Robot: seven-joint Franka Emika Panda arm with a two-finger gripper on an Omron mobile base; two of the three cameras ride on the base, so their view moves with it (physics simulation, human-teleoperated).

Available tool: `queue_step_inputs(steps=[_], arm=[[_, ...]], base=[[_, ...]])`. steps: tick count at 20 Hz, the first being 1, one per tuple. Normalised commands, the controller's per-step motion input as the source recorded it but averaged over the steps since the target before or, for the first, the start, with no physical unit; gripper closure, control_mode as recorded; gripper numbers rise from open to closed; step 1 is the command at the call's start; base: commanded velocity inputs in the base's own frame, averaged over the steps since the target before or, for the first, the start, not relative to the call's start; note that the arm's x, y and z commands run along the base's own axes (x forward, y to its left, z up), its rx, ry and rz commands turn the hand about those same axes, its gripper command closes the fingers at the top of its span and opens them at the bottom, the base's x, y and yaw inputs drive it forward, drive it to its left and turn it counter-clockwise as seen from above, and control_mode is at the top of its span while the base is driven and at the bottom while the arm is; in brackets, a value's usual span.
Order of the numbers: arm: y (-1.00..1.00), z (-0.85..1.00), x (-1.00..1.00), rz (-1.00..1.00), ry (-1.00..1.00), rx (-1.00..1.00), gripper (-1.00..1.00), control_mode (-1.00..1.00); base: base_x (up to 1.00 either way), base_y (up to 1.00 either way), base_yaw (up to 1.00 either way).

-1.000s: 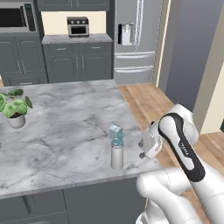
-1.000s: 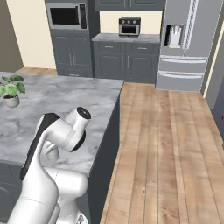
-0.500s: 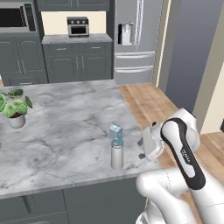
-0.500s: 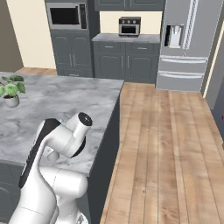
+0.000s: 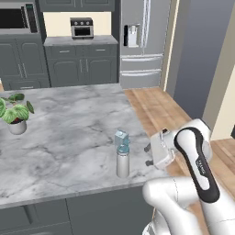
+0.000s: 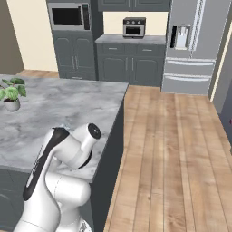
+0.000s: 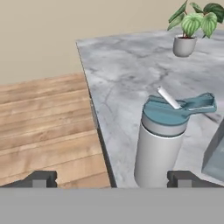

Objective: Pick the milk, water bottle from the counter and place them in the open cabinet.

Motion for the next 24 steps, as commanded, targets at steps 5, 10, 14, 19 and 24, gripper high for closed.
queue_step_inputs(steps=[5, 10, 14, 19, 24], arm=[[0.02, 0.00, 0.00, 0.00, 0.02, 0.18, -1.00, -1.00], [0.15, -0.03, 0.00, 0.00, 0.00, 0.10, -1.00, -1.00], [0.36, -0.22, 0.02, 0.00, 0.00, 0.02, -1.00, -1.00], [0.34, -0.28, 0.02, 0.00, 0.02, 0.01, -1.00, -1.00], [0.10, -0.31, 0.07, 0.00, 0.02, 0.05, -1.00, -1.00]], base=[[0.00, 0.00, 0.00], [0.00, 0.00, 0.00], [0.00, 0.00, 0.00], [0.00, 0.00, 0.00], [0.00, 0.00, 0.00]])
